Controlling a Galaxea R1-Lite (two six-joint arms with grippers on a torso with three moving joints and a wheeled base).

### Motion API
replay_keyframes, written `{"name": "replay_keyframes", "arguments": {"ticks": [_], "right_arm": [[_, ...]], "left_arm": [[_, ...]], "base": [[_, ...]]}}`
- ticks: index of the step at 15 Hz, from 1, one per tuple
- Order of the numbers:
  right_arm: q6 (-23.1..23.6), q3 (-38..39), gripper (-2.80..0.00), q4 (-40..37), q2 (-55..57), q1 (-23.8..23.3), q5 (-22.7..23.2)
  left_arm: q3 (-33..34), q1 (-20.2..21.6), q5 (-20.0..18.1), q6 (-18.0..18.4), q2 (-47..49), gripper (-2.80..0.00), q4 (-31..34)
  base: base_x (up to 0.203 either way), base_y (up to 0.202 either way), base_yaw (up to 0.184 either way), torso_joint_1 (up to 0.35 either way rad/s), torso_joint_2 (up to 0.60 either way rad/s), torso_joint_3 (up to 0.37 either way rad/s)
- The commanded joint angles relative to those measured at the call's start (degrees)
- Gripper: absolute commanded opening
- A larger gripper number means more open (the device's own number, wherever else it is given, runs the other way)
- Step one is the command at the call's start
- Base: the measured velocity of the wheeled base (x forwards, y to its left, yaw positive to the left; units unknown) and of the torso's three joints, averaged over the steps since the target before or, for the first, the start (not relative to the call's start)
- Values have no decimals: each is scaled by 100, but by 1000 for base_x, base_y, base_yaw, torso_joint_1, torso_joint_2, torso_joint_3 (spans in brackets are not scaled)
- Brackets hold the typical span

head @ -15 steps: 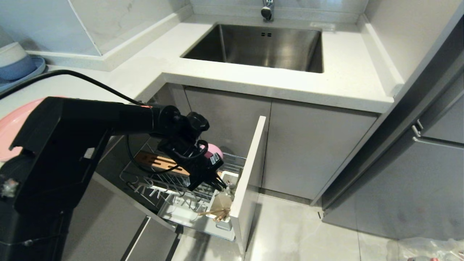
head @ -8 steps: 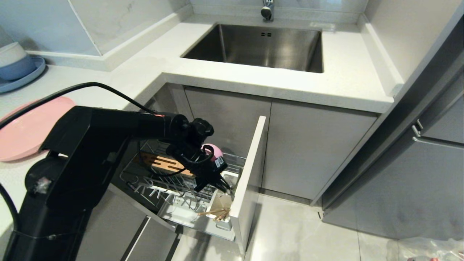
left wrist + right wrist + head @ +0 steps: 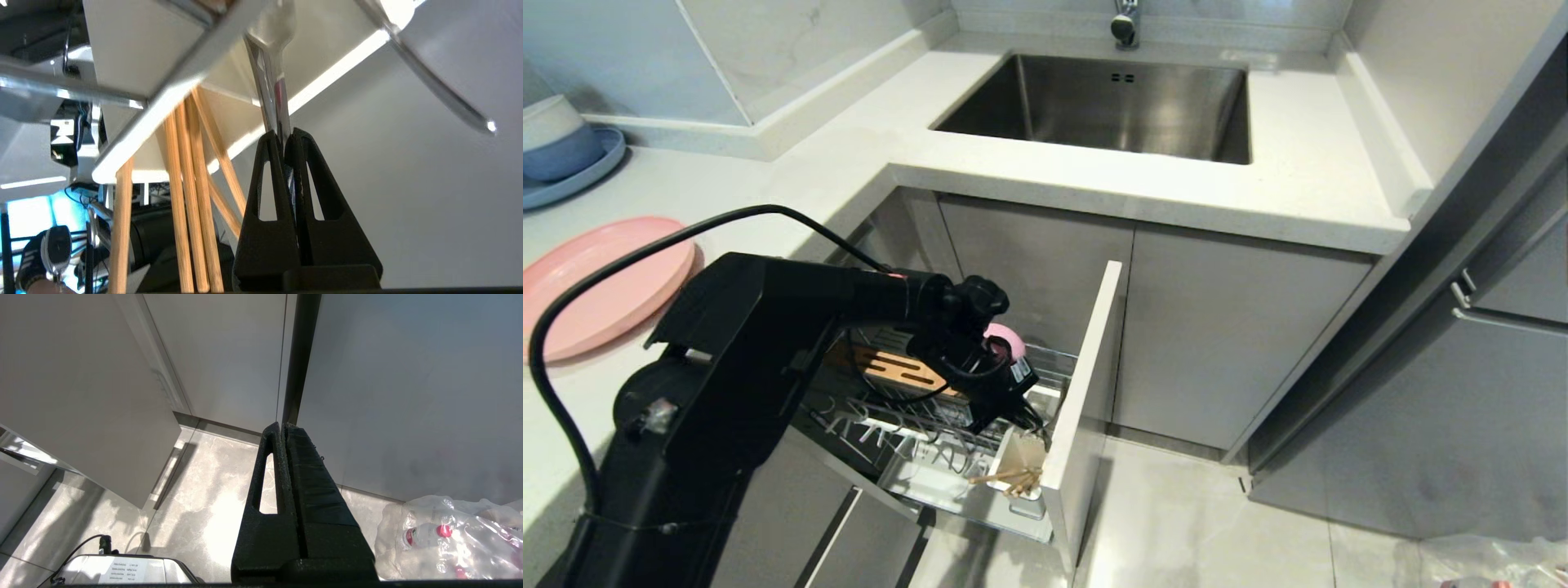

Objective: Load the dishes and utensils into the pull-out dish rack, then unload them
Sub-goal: Pick up the fork and place it in the cupboard, then pick up the plate and place it in the cupboard

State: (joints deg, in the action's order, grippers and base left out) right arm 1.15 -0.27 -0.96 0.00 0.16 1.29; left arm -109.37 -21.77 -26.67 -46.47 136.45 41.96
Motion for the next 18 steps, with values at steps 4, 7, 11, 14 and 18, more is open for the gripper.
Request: {"name": "replay_keyframes", "arguments": {"ticks": [4,7,11,14,18], "right_arm": [[8,0,-280,-1,0,2,3],[7,0,-280,-1,0,2,3],[8,0,-280,-1,0,2,3],[2,0,-280,-1,0,2,3],[8,0,-280,-1,0,2,3]], "left_arm": [[-68,6,76,-29,116,-280,-17],[-128,59,186,-29,164,-280,-98],[-128,85,259,-29,163,-280,-109],[-128,77,321,-29,132,0,-100],[-91,71,329,-82,-100,0,-66]], "base": [[0,0,0,0,0,0],[0,0,0,0,0,0],[0,0,0,0,0,0],[0,0,0,0,0,0],[0,0,0,0,0,0]]}}
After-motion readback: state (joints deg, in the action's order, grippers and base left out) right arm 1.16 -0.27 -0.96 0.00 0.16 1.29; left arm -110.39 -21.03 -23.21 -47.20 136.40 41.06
